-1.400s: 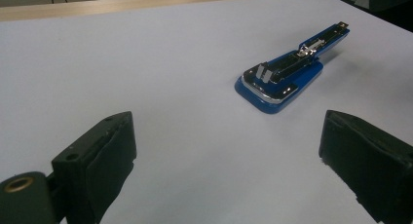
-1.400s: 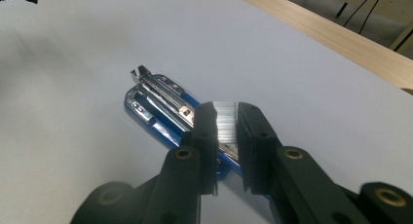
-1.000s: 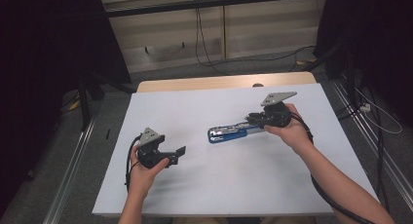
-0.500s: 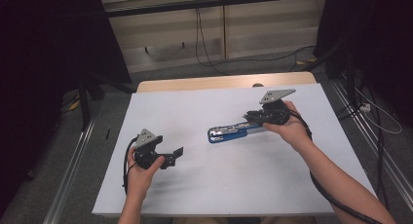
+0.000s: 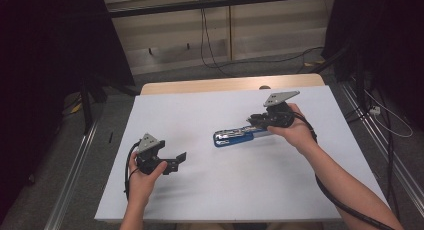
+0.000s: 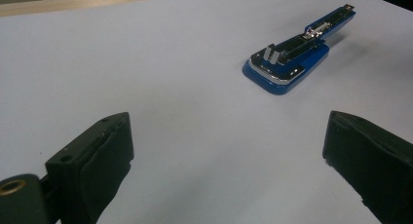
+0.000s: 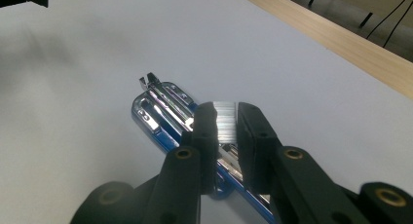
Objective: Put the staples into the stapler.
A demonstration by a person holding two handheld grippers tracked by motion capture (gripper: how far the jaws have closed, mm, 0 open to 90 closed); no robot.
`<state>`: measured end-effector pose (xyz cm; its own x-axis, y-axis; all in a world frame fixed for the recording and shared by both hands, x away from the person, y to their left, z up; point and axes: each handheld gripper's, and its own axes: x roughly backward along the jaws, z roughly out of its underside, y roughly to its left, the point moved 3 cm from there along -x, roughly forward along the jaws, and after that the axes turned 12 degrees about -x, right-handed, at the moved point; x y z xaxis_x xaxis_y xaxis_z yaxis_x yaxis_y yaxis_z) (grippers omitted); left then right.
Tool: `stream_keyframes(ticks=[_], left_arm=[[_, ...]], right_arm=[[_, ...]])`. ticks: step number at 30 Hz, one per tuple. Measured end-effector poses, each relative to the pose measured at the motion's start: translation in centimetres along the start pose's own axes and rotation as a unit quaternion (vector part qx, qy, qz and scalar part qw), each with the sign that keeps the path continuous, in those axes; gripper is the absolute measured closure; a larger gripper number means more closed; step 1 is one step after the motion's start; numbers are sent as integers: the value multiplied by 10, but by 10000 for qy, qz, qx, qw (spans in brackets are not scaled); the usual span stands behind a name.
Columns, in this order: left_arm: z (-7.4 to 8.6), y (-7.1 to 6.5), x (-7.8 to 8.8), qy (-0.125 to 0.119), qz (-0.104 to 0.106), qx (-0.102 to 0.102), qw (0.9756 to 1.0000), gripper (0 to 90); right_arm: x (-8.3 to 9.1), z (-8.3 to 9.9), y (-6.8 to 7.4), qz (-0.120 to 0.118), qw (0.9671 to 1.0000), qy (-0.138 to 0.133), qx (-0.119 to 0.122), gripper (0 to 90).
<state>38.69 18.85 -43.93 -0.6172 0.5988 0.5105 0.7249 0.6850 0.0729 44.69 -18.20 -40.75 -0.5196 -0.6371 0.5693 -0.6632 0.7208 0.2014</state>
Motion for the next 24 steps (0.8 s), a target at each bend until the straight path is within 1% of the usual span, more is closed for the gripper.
stream_keyframes(ticks=[8,10,13,24], left_arm=[[1,0,2,11,3,-9,10000,47],[2,0,2,4,1,20,10000,47],[2,0,2,23,-6,-12,10000,47],[3,0,5,8,-16,6,10000,48]], right_arm=[[-4,-3,1,-70,9997,102,198,791],[-6,-4,2,-123,9997,98,200,791],[-8,-5,2,-161,9996,113,225,790],[-14,-5,0,-253,9992,121,270,791]])
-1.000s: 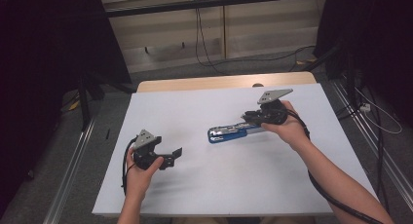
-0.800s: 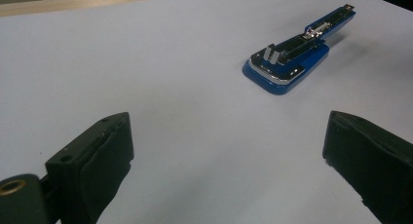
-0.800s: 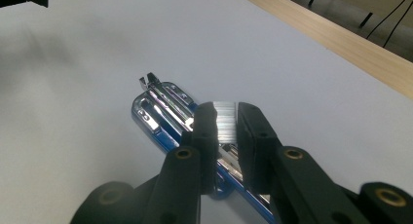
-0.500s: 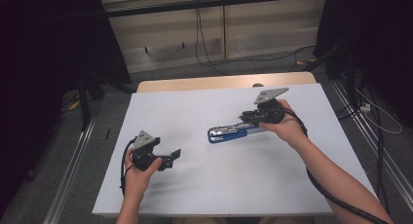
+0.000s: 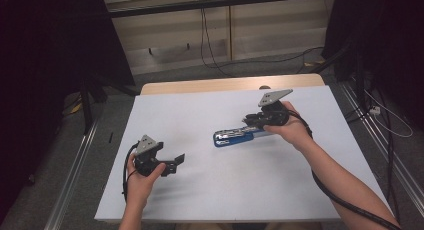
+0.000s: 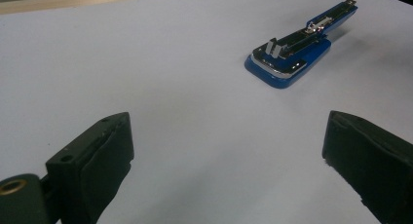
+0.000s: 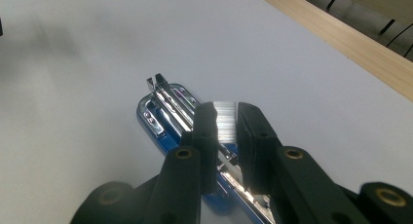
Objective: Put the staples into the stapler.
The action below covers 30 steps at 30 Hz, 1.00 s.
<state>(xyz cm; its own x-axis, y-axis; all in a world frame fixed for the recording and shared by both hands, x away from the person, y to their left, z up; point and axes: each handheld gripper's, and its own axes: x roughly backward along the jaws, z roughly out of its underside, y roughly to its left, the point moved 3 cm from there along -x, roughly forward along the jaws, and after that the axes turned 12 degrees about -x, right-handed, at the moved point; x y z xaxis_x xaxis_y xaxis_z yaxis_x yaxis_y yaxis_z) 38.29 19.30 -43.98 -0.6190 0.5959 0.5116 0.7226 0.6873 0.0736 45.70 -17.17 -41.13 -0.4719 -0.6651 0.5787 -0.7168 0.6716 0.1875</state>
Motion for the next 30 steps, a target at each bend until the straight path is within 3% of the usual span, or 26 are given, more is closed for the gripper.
stream_keyframes(ticks=[30], left_arm=[[4,0,4,75,-40,0,10000,50]], right_arm=[[-15,-7,-2,-234,9995,111,197,791]])
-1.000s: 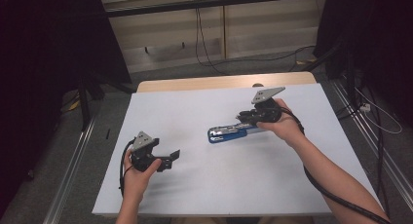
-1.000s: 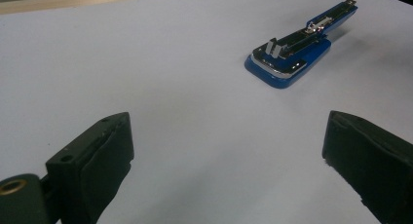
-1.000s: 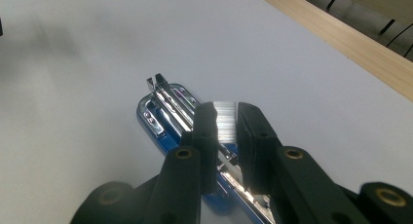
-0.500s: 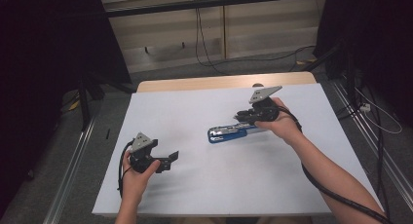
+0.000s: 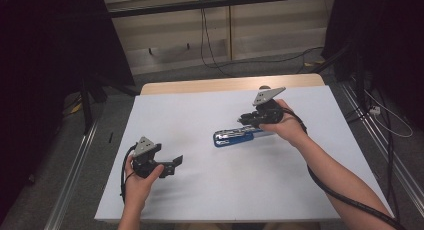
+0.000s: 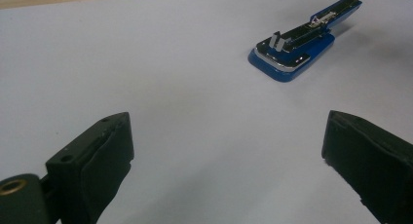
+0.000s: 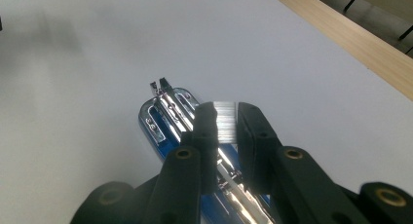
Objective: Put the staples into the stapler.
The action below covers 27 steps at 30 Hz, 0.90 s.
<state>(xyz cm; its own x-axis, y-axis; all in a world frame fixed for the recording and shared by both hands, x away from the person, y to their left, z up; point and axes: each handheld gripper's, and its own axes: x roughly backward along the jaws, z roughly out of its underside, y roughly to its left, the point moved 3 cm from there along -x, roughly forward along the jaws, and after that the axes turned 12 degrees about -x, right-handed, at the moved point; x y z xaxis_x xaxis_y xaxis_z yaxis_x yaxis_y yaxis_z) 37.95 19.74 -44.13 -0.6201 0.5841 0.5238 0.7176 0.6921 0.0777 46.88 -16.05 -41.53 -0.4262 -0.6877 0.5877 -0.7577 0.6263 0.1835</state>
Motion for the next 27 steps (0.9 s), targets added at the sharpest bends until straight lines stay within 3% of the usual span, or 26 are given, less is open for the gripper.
stream_keyframes(ticks=[27], left_arm=[[1,-1,-3,47,26,14,10000,50]], right_arm=[[-8,-6,1,-222,9995,142,144,791]])
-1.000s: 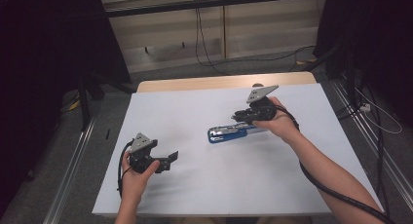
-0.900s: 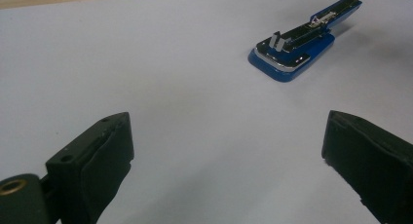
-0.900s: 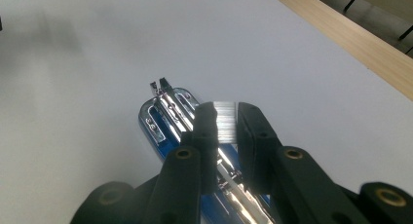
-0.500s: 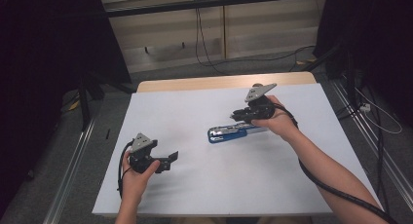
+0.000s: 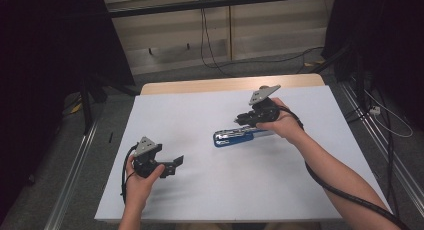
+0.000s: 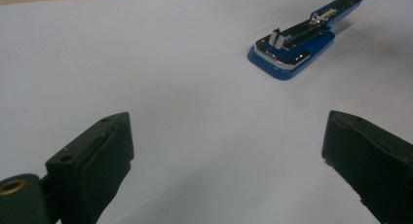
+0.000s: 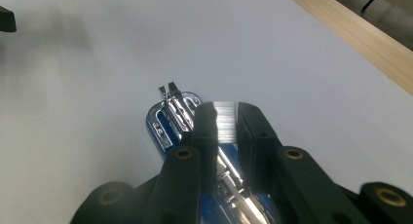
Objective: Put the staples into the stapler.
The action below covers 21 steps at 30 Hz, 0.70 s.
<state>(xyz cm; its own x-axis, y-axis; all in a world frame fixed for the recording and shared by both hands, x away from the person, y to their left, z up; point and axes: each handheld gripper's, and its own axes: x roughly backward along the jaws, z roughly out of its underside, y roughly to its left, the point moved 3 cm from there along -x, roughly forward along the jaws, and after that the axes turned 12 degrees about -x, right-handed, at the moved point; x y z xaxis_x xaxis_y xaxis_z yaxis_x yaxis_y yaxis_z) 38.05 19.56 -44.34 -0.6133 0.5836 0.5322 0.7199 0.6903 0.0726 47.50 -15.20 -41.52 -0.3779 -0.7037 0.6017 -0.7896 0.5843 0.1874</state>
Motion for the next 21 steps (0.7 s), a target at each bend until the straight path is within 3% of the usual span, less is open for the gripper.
stream_keyframes(ticks=[21], left_arm=[[2,2,0,14,-38,20,10000,50]], right_arm=[[-10,-3,1,-239,9996,56,139,790]])
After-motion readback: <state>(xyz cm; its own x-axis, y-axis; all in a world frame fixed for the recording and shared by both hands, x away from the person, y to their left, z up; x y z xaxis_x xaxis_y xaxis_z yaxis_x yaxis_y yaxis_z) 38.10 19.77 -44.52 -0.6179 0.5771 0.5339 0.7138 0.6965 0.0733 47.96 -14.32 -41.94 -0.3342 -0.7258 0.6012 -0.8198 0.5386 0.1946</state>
